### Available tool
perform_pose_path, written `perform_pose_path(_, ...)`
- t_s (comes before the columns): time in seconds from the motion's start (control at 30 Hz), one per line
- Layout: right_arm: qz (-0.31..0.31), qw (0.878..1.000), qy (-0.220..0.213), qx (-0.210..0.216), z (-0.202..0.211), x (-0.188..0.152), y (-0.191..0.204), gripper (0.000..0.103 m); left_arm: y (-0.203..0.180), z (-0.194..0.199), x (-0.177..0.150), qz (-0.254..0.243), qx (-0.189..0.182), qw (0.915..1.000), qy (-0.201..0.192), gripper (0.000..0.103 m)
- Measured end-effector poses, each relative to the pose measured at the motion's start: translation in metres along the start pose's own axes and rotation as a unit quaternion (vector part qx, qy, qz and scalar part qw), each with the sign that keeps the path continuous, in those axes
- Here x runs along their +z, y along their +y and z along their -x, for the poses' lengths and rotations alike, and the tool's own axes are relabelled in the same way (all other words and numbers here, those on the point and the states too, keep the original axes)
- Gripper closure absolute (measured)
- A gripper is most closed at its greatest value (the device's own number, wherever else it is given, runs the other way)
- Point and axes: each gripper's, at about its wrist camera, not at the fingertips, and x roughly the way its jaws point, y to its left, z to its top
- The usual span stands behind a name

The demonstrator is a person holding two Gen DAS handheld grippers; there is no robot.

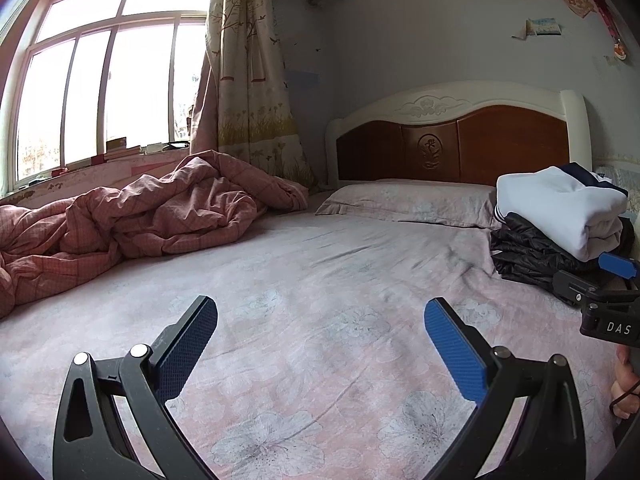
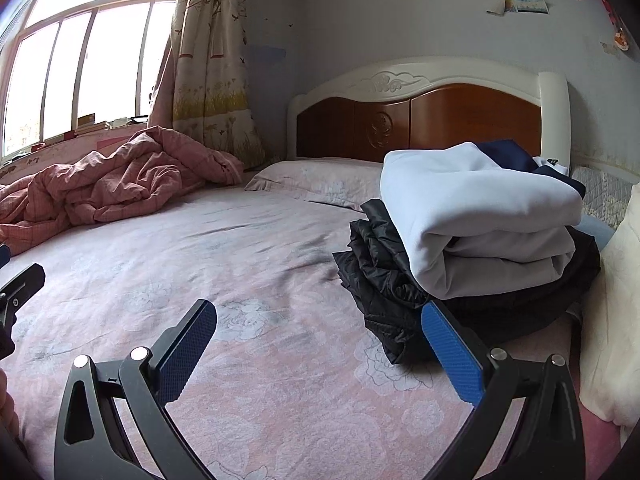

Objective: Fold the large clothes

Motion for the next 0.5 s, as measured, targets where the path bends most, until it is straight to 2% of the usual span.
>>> perform_pose_path(0.5, 0.003, 1.0, 0.004, 0.001, -0.0026, 0.0, 0.0004, 0.0, 0.0017, -0.0001, -0.0004, 0.002, 0.002, 1.0, 0.005, 0.0)
